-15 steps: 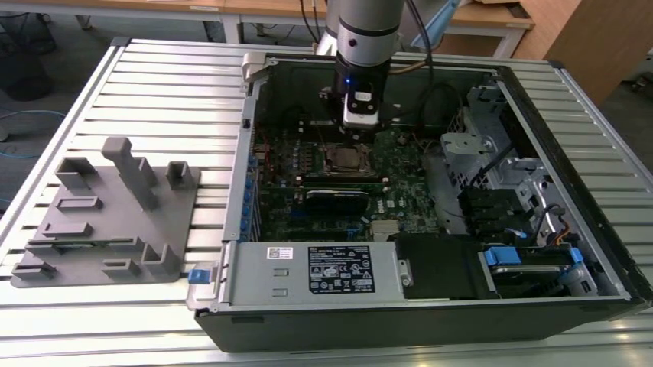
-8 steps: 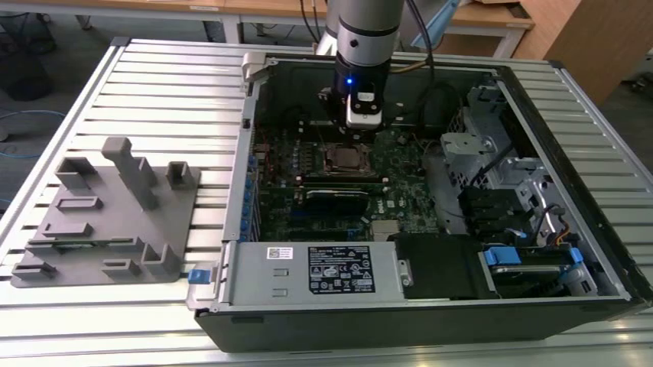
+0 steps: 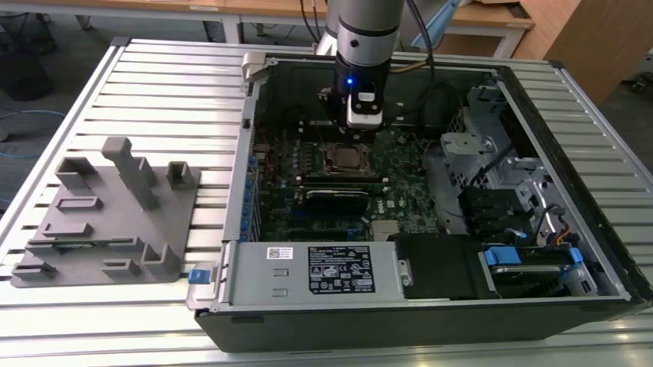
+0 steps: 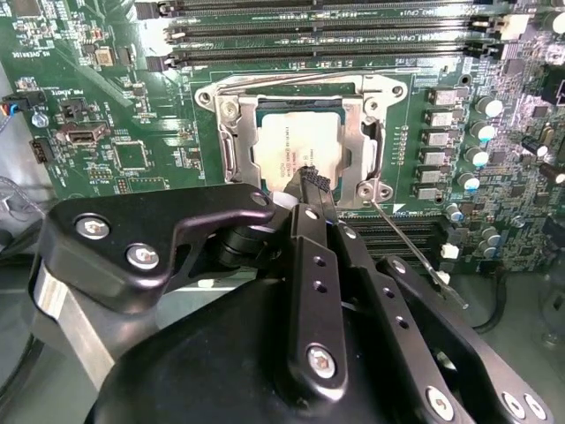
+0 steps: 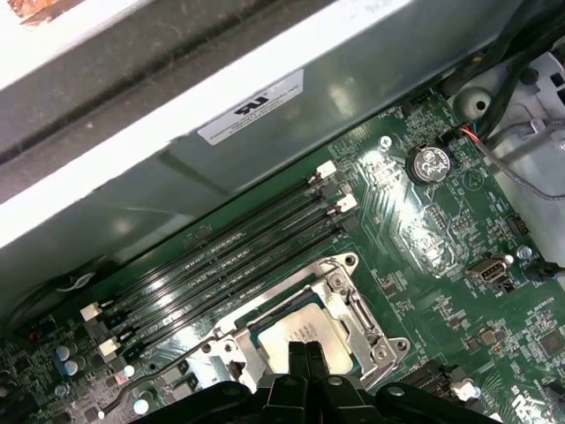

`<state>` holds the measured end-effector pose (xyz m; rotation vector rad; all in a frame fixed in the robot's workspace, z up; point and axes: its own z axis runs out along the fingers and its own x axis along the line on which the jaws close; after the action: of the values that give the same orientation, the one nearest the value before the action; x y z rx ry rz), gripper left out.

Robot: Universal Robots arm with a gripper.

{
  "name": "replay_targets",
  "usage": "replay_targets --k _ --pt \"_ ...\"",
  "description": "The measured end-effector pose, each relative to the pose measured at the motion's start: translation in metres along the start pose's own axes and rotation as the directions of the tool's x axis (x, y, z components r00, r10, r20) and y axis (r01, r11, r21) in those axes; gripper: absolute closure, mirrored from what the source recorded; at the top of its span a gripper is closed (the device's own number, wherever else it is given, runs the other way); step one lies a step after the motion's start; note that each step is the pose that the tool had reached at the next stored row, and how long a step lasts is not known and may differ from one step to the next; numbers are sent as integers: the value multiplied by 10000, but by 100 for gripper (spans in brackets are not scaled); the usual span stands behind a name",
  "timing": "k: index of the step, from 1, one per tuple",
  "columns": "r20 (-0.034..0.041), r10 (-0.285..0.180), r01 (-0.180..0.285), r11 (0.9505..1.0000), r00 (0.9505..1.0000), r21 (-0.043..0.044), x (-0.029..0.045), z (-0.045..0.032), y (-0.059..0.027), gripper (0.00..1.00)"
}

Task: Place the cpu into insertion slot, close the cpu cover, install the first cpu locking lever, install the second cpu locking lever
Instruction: 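Close the cpu cover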

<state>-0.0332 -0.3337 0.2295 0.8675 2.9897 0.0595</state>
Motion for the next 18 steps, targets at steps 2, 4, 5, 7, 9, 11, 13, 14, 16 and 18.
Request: replay_targets --k 2,4,5,7,9,11,13,14,16,18 --pt "0 -182 182 9998 9998 -7 0 0 0 89" --pt "-1 -378 378 9993 9993 -16 0 0 0 89" --pt "-2 -465 465 9989 9989 -18 0 0 0 89" --pt "-4 -506 506 9987 9987 -20 0 0 0 89" --pt "-4 -508 508 9987 9987 -19 0 0 0 89" --pt "-5 -508 508 9987 9987 -20 0 0 0 89" --pt "-6 -544 544 9985 9985 -20 0 0 0 89" --pt "-9 -609 609 9981 9981 -22 0 0 0 89" --pt "-19 -829 829 9966 9966 -26 0 1 0 89" --pt "-30 -1105 1105 9939 9939 -32 0 1 0 89"
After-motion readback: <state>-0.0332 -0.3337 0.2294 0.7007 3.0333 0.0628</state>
